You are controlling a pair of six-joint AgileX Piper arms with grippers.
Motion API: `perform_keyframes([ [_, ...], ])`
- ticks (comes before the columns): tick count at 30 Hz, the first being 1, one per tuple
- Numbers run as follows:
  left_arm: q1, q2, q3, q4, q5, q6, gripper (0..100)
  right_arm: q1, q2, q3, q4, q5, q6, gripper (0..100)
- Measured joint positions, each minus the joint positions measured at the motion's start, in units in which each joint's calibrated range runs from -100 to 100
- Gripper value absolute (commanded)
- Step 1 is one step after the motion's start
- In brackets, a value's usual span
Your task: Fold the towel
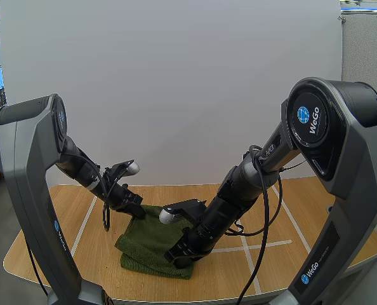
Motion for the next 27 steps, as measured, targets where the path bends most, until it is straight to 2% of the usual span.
perform_keyframes([
  [3,0.0,0.03,-3.61,-0.73,0.29,0.0,0,0.0,0.0,0.0,-0.08,0.17,0.0,0],
  [12,0.0,0.03,-4.39,-0.73,-3.25,0.0,0,0.0,0.0,0.0,-0.12,0.17,0.0,0],
  [13,0.0,0.03,-4.39,-0.73,-3.88,0.0,2,0.0,0.0,0.0,-0.12,0.17,0.0,0],
  [14,0.0,0.13,-4.39,-0.73,-3.87,0.0,7,0.0,0.0,0.0,-0.12,0.17,0.0,0],
  [17,0.0,0.13,-4.39,-0.73,-3.87,0.0,32,0.0,0.0,0.0,-0.12,0.17,0.0,0],
  [18,0.0,0.13,-4.39,-0.73,-3.87,0.0,47,0.0,0.0,0.0,-0.12,0.17,0.0,0],
  [20,0.0,0.13,-4.39,-1.13,-3.87,0.0,69,0.0,0.0,0.0,-0.12,0.17,0.0,0],
  [21,0.0,0.13,-4.39,-1.39,-3.65,0.0,75,0.0,0.0,0.0,-0.12,0.34,0.0,0],
  [22,0.0,0.02,-4.39,-1.47,-3.65,0.0,79,0.0,0.0,0.0,-0.12,0.34,0.0,0],
  [27,0.0,-1.25,-4.39,-2.05,-1.8,0.0,71,0.0,0.0,0.0,-0.21,0.34,0.0,0],
])
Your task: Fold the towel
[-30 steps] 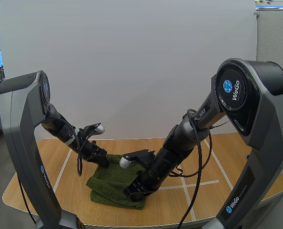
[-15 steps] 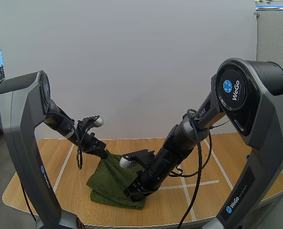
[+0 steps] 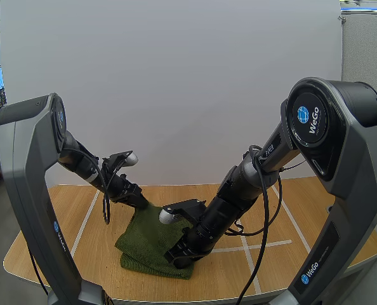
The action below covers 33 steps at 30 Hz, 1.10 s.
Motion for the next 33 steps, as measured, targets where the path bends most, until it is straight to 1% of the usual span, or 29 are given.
perform_keyframes([
  [5,0.0,-3.47,-0.3,-0.12,2.45,0.0,65,0.0,0.0,0.0,0.0,0.0,0.0,0],
  [7,0.0,-4.76,-0.44,-0.12,3.79,0.0,60,0.0,-0.41,0.0,-0.25,0.18,0.0,0],
  [8,0.0,-5.71,-0.44,-0.12,4.31,0.0,55,0.0,-0.54,0.0,-0.44,0.18,0.0,0],
  [10,0.0,-6.43,-0.44,-0.12,5.24,0.0,41,0.0,-2.21,0.0,-1.09,0.33,0.0,0],
  [11,0.0,-7.8,-0.44,-0.12,5.96,0.0,33,0.0,-3.64,0.0,-1.8,0.51,0.0,0],
  [13,0.0,-11.67,-0.58,0.32,7.97,0.0,9,0.0,-12.81,-2.53,-6.25,2.99,5.19,0],
  [14,0.0,-13.75,-0.68,1.21,8.58,-0.23,0,0.0,-14.25,-3.32,-6.54,4.52,5.93,0],
  [21,0.0,-15.42,2.59,9.06,8.84,-1.35,0,0.0,-16.41,-3.94,-6.85,9.54,6.91,0],
  [24,0.0,-15.42,2.95,9.67,8.98,-1.35,0,0.0,-16.53,-3.94,-7.0,10.71,7.02,0],
  [25,0.0,-15.42,4.29,11.17,8.98,-1.22,0,0.0,-16.53,-3.94,-7.0,10.72,7.02,0],
  [28,0.0,-15.42,7.32,12.57,9.33,-0.45,0,0.0,-16.53,-3.94,-7.0,10.9,7.12,0],
  [30,0.0,-15.42,8.95,12.57,9.33,-0.02,0,0.0,-16.26,-3.94,-6.15,7.8,7.35,0],
  [33,0.0,-14.58,10.1,12.46,9.33,0.47,0,0.0,-11.56,-3.94,-6.03,5.83,7.35,0],
])
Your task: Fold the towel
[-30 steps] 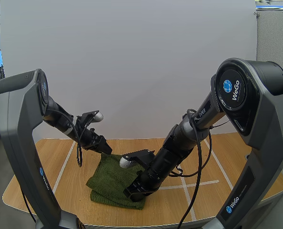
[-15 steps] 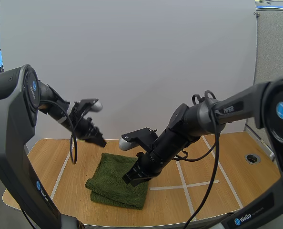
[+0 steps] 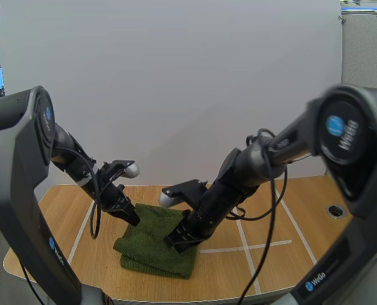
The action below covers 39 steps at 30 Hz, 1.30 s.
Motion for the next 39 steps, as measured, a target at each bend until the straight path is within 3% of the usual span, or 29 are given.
perform_keyframes([
  [9,-0.23,12.96,0.11,-5.09,-0.27,2.49,0,0.0,14.63,-0.29,2.87,-14.63,-4.31,0],
  [13,-0.56,15.76,0.11,-5.69,-2.59,2.61,0,0.0,15.18,-0.89,3.62,-15.71,-5.12,0],
  [16,-1.91,17.22,-0.84,-6.75,-6.6,2.83,0,0.0,15.58,-2.24,3.5,-19.4,-5.35,0],
  [27,-4.65,17.22,-3.2,-9.2,-13.41,3.01,0,-0.57,15.95,-3.78,1.4,-30.84,-5.24,0],
  [33,-4.87,18.2,-5.17,-10.0,-15.41,3.01,0,-5.06,15.95,-4.02,0.4,-31.73,-5.15,0],
  [39,-4.87,20.66,-7.37,-12.45,-13.6,3.01,0,-5.39,15.95,-4.02,0.26,-31.17,-5.05,0],
])
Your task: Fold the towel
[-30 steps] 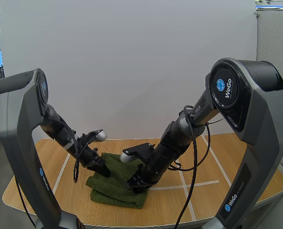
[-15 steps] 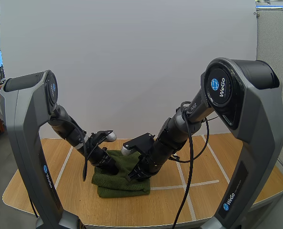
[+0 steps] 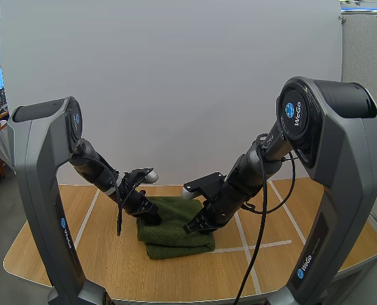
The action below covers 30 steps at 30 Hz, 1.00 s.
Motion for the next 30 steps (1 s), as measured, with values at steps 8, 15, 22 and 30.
perform_keyframes([
  [8,0.0,0.14,-0.64,-0.27,1.65,0.0,0,-0.13,0.0,0.0,-0.1,4.21,0.0,0],
  [15,0.0,0.14,-0.92,-0.66,9.87,-0.1,0,-0.13,-4.03,-0.24,-0.21,10.24,0.0,0],
  [22,0.0,-18.79,-0.78,5.04,12.94,-3.68,0,-0.13,-16.33,-0.24,-4.68,18.37,2.38,0],
  [30,2.78,-31.74,10.18,7.99,13.29,-4.03,0,-0.13,-19.36,-0.24,-11.92,22.9,6.59,0],
])
